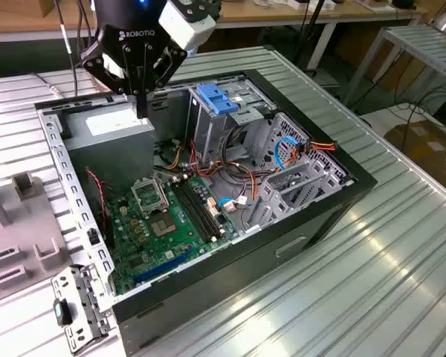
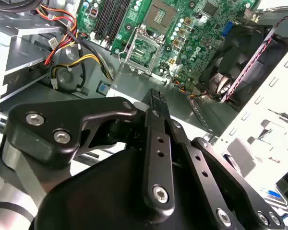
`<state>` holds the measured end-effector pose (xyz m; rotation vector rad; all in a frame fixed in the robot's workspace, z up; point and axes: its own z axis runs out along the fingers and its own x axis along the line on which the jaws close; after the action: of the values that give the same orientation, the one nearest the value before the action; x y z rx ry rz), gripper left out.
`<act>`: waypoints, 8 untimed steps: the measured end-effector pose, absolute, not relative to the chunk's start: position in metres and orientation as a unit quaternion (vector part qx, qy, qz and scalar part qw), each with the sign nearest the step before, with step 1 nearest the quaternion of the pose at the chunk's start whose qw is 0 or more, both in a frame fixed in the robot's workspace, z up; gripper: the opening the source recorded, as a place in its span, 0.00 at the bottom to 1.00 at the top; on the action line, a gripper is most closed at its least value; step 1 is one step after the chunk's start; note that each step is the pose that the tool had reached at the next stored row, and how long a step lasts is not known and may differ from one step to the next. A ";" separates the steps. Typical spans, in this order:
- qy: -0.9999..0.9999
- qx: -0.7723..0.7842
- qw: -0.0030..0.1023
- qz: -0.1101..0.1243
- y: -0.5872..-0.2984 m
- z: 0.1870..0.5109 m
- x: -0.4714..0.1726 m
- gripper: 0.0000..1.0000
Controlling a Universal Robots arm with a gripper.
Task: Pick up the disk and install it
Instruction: 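Reach for the disk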
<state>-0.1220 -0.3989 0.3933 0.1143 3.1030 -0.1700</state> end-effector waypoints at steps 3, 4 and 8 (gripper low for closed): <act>0.998 0.037 0.016 -0.055 -0.399 0.393 -0.123 0.11; 0.998 0.037 0.016 -0.055 -0.399 0.393 -0.123 0.11; 0.998 0.037 0.016 -0.055 -0.399 0.393 -0.124 0.11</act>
<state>-0.1243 -0.3989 0.3933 0.1144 3.1030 -0.1699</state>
